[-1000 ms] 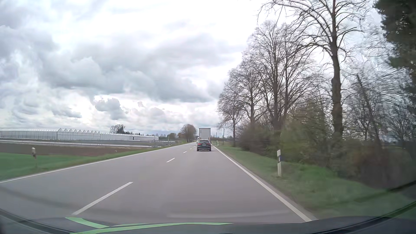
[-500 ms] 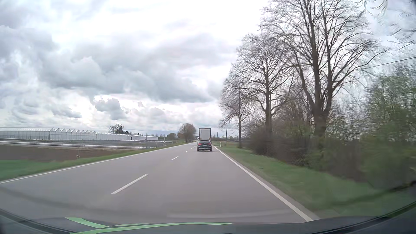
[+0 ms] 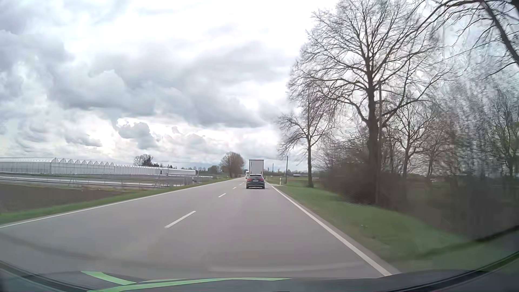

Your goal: Follow the waypoints while adhering to traffic rules and regulations

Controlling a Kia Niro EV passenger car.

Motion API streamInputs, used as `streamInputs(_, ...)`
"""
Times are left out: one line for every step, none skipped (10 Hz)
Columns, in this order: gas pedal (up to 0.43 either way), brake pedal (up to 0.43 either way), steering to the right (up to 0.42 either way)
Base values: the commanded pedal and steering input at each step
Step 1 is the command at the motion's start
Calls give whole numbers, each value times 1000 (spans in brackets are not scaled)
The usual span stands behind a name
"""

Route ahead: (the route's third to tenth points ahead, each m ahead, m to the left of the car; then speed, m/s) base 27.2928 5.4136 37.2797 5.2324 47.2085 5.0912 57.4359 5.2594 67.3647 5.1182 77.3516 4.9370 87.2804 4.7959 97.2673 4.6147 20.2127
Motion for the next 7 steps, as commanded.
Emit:
streamInputs(189,0,2)
streamInputs(189,0,3)
streamInputs(189,0,4)
streamInputs(189,0,4)
streamInputs(189,0,3)
streamInputs(189,0,4)
streamInputs(189,0,3)
